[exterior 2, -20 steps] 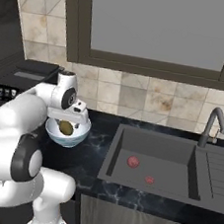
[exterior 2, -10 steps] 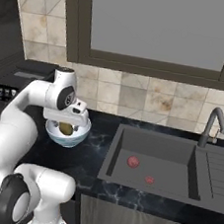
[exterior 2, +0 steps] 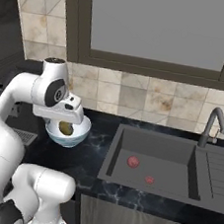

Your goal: Pick the potatos from the cabinet and place them in one bowl. Pick the onion from the sink and place it in the other bowl.

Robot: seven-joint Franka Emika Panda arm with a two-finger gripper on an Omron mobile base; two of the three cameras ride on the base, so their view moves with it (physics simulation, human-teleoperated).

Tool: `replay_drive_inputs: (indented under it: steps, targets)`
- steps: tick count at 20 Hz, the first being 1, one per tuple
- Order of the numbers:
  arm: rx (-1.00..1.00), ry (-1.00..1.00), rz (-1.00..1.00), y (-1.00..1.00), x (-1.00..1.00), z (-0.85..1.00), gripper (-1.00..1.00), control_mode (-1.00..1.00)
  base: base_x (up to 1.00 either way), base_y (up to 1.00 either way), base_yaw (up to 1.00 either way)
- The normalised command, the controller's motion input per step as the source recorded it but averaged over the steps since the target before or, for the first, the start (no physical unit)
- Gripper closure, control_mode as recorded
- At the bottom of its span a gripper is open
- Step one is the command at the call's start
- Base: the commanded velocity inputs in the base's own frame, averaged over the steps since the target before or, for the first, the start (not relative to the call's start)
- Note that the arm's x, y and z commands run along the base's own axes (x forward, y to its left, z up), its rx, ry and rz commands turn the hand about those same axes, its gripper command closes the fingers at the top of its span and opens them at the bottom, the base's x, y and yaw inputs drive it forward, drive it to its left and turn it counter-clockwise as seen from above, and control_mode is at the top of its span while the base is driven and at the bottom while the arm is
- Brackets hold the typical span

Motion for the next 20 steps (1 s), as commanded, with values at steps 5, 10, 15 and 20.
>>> replay_drive_inputs:
  steps: [5, 10, 15, 20]
  targets:
    - [0.02, 0.00, 0.00, -0.30, -0.59, 0.41, -1.00, -1.00, 0.00, 0.00, 0.00]
    - [0.01, 0.00, 0.00, -0.29, -0.67, 0.28, -1.00, -1.00, 0.00, 0.00, 0.00]
    - [0.00, 0.00, 0.00, -0.17, -0.66, 0.29, -1.00, -1.00, 0.00, 0.00, 0.00]
    - [0.00, 0.00, 0.00, -0.04, -0.54, 0.21, -1.00, -1.00, 0.00, 0.00, 0.00]
